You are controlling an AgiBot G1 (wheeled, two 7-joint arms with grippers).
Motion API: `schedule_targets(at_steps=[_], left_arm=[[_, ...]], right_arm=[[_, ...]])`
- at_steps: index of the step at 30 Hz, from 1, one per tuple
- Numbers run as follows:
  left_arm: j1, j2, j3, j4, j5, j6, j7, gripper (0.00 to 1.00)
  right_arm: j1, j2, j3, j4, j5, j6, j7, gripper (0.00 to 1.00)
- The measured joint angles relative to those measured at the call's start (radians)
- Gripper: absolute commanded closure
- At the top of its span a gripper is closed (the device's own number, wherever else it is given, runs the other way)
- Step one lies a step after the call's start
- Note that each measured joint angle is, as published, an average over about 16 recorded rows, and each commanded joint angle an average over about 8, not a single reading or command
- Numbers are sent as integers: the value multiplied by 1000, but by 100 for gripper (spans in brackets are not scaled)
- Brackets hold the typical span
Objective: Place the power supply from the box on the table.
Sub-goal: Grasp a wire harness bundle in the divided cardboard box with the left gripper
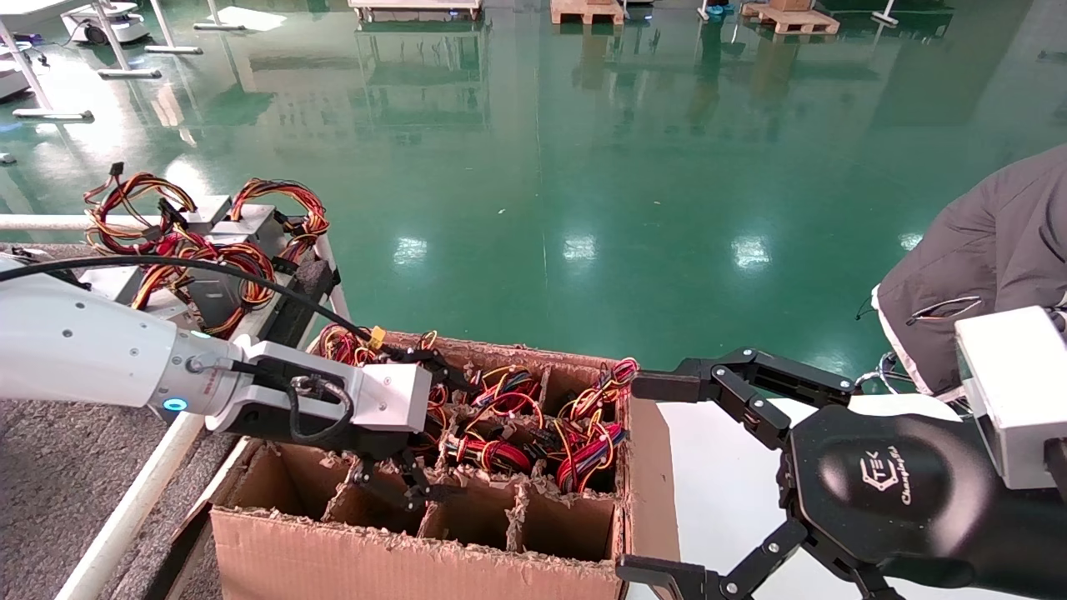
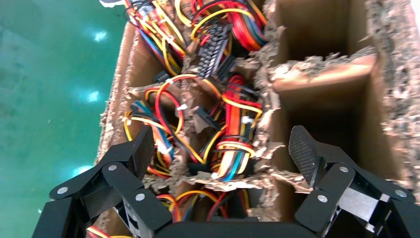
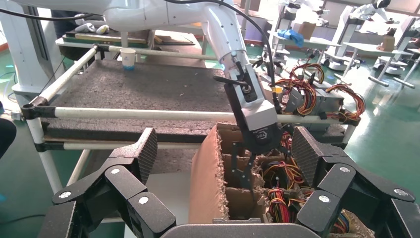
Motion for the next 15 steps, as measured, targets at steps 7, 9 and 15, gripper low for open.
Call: schedule_targets(at_steps=[7, 9, 15], left_arm=[[-5, 15, 17, 23, -4, -26, 13, 13], [-6, 19, 21, 29, -7, -30, 16, 35], [-9, 31, 33, 48, -16, -36, 26, 97]], right_arm=[[0, 0, 0, 0, 0, 0, 0, 0], [0, 0, 0, 0, 0, 0, 0, 0], [0, 0, 0, 0, 0, 0, 0, 19]])
